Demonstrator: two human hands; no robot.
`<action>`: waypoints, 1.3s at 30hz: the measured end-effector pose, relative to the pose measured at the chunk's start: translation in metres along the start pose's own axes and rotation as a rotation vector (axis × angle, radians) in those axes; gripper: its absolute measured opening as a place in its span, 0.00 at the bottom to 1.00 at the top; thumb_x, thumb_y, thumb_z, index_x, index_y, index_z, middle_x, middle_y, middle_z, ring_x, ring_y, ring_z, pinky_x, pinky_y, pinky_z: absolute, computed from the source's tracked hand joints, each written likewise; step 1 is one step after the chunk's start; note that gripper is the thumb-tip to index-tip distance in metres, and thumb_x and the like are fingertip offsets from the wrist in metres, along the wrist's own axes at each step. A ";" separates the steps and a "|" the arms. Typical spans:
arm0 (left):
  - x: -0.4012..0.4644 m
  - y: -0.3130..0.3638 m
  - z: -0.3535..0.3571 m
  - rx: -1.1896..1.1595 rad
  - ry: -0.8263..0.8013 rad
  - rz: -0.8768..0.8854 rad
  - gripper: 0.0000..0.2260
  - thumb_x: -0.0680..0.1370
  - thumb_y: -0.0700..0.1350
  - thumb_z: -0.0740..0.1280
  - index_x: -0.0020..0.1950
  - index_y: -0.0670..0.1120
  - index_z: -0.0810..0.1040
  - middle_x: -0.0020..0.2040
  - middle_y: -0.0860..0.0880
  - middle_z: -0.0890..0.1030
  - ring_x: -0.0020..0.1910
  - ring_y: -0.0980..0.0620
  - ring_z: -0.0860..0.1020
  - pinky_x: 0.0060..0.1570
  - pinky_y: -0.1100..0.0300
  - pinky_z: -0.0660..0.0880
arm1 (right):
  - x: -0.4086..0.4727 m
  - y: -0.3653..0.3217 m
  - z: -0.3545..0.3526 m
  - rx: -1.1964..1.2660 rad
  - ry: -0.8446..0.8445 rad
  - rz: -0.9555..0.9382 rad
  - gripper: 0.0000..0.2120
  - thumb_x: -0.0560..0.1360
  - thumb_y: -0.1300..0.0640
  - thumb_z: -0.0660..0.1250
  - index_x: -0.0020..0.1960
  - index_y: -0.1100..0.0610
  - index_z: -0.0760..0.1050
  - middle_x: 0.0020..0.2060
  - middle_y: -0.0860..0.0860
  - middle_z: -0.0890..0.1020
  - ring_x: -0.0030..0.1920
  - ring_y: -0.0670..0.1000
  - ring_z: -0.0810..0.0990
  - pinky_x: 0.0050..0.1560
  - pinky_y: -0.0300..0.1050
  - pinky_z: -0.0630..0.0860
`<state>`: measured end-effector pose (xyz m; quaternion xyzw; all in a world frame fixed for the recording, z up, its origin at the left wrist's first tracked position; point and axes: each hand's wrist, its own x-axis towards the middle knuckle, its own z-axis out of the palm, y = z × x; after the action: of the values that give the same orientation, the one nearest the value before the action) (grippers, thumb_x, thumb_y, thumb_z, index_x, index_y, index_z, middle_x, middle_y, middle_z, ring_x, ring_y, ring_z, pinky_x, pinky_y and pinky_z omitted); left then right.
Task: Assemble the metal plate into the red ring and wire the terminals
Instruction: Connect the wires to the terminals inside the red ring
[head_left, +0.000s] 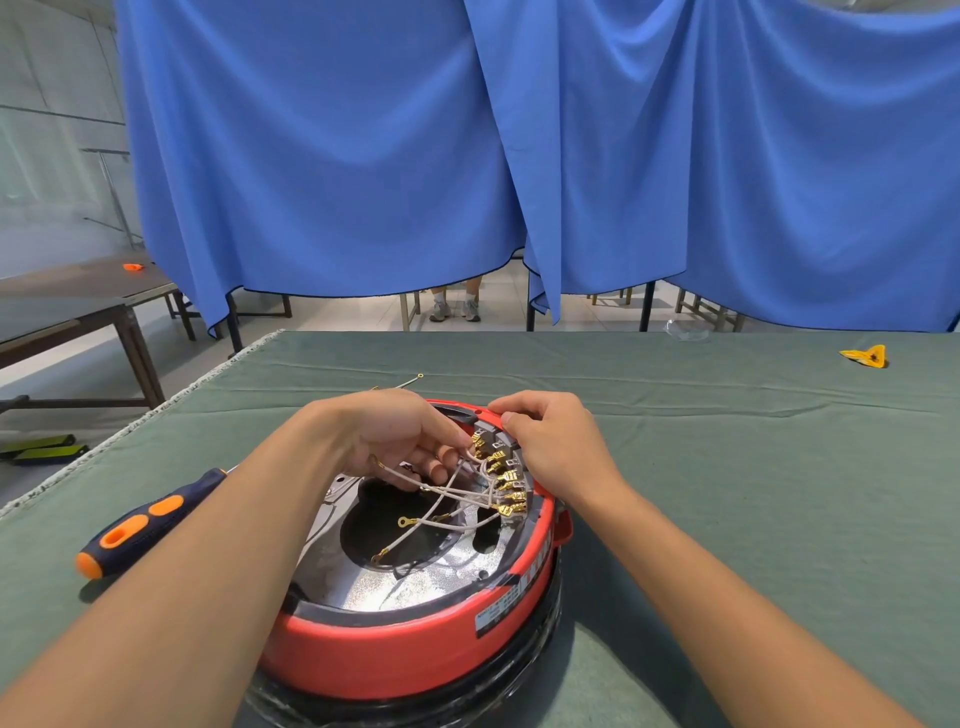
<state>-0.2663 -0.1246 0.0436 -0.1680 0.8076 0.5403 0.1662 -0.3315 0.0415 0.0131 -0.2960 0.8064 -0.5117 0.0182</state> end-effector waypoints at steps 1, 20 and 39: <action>0.000 0.000 0.000 -0.001 0.006 -0.001 0.12 0.76 0.44 0.67 0.32 0.48 0.80 0.34 0.50 0.77 0.33 0.54 0.76 0.35 0.58 0.69 | 0.000 0.000 0.000 -0.001 0.002 -0.001 0.12 0.77 0.61 0.61 0.53 0.54 0.82 0.46 0.47 0.83 0.48 0.46 0.79 0.49 0.42 0.76; -0.002 0.004 0.005 -0.086 0.146 0.004 0.04 0.75 0.42 0.69 0.42 0.43 0.80 0.31 0.49 0.77 0.29 0.55 0.76 0.27 0.64 0.71 | -0.002 -0.002 0.000 -0.004 0.000 0.020 0.12 0.78 0.60 0.60 0.53 0.53 0.82 0.47 0.46 0.83 0.49 0.47 0.80 0.54 0.50 0.78; -0.011 0.020 0.030 0.616 0.580 0.215 0.09 0.69 0.51 0.75 0.31 0.50 0.81 0.28 0.52 0.80 0.30 0.54 0.77 0.29 0.61 0.71 | -0.001 -0.002 0.000 0.008 -0.005 0.021 0.13 0.76 0.61 0.61 0.52 0.53 0.82 0.46 0.48 0.84 0.43 0.49 0.82 0.48 0.45 0.78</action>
<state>-0.2629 -0.0879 0.0543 -0.1703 0.9573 0.2187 -0.0825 -0.3295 0.0413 0.0142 -0.2886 0.8073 -0.5141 0.0266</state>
